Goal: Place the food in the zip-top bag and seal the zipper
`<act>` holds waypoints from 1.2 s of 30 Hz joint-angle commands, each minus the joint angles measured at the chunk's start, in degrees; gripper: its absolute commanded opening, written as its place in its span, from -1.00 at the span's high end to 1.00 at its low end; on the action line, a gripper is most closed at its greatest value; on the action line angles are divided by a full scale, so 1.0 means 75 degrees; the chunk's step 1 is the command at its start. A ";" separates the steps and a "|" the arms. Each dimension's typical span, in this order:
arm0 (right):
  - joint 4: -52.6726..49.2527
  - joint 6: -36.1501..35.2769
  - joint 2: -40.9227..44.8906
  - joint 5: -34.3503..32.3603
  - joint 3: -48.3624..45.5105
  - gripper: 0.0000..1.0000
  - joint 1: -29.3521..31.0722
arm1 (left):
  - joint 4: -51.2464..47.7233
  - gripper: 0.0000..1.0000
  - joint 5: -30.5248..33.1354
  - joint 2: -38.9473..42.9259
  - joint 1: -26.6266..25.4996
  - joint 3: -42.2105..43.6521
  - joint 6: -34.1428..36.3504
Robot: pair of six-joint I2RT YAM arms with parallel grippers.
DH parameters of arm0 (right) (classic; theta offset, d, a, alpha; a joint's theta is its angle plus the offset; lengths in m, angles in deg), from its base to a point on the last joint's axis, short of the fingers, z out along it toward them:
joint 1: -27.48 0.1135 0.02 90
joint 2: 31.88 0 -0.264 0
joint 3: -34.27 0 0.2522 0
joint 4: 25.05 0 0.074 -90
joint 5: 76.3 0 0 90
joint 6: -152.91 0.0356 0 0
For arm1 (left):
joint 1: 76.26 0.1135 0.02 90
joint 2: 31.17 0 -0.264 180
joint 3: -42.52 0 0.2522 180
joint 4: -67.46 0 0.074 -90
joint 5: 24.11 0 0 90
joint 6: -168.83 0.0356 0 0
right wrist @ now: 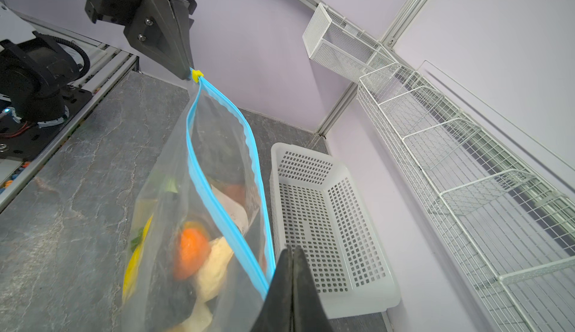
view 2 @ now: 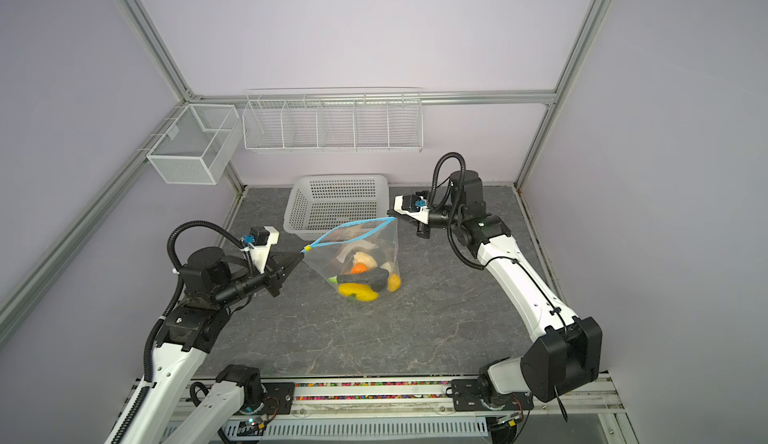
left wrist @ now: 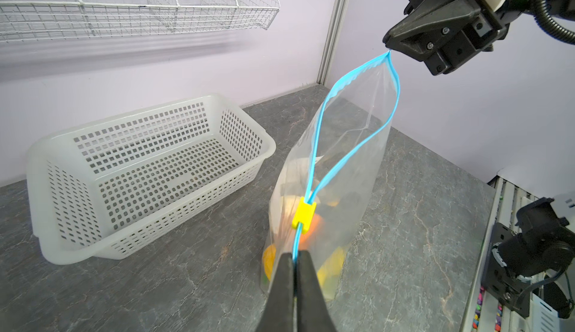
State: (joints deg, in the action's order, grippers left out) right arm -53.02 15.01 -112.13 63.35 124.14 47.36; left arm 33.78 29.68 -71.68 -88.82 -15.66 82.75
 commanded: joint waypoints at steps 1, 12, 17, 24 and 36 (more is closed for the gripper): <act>-0.0528 -0.0353 0.0326 -0.0017 0.0045 0.87 0.0008 | -0.0032 1.00 0.0287 0.0039 -0.0224 -0.0570 0.0146; -0.2111 -0.1095 0.1136 -0.0210 0.0495 0.44 0.0929 | -0.0822 1.00 0.1130 -0.0563 -0.1582 -0.1692 0.1265; -0.2579 -0.1782 0.1008 -0.0825 0.0674 0.31 0.1994 | -0.1010 1.00 0.1162 -0.0642 -0.1741 -0.1775 0.1644; -0.3342 -0.2635 -0.0043 -0.1094 0.1702 0.22 0.2962 | -0.1177 1.00 0.1436 -0.0584 -0.1865 -0.1499 0.2412; -0.3063 -0.2511 -0.1276 -0.1999 0.2712 -0.33 0.3862 | -0.0513 1.00 0.1681 0.0126 -0.1865 -0.0852 0.2840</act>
State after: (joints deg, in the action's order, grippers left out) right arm -77.55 -4.22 -120.72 50.26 142.98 75.69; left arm 27.68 41.42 -71.77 -102.59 -23.22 101.59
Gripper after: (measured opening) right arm 0.658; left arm 0.047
